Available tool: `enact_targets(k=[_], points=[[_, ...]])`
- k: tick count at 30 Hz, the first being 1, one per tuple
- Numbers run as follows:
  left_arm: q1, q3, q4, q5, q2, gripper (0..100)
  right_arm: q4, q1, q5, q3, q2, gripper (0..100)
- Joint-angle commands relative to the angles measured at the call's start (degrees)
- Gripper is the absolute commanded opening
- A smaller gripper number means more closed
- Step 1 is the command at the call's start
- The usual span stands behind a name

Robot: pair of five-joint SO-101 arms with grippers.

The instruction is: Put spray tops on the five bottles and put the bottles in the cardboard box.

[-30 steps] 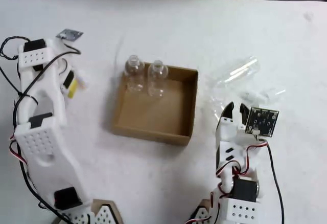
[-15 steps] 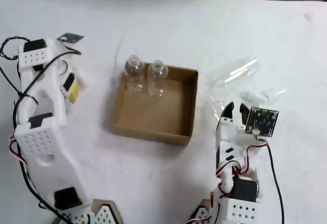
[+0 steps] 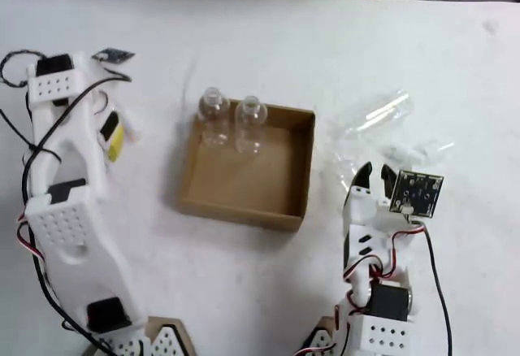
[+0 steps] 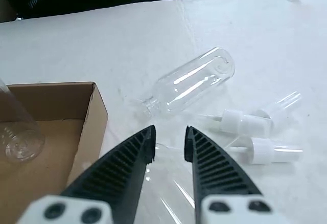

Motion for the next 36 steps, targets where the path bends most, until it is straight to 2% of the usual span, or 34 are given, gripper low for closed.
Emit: enact_targets(k=[1,9,16,19,22,25,30,33,36], points=[[2.2,-7.6,4.7,0.8,-9.0,2,0.1,-0.7,0.6,0.5,0.0,8.4],[5.1,-6.3,4.8,0.4,-32.8,2,0.1,-0.7,0.6,0.5,-0.2,8.4],[12.5,8.8,3.4,0.6,-59.1,2,0.1,-0.7,0.6,0.5,-0.2,8.4],[15.3,19.3,-1.1,0.7,-69.1,2,0.1,-0.7,0.6,0.5,-0.2,8.4],[16.0,30.1,-10.1,0.9,-77.8,2,0.1,-0.7,0.6,0.5,-0.1,8.4],[16.6,39.1,-17.8,6.3,-86.1,2,0.1,-0.7,0.6,0.5,-0.1,8.4],[17.4,47.9,-29.8,23.1,-97.8,2,0.1,-0.7,0.6,0.5,-0.1,8.4],[22.0,52.6,-34.9,27.4,-102.5,2,0.1,-0.7,0.6,0.5,-0.1,8.4],[29.8,57.0,-37.5,31.6,-105.6,2,0.1,-0.7,0.6,0.5,0.0,8.4]])
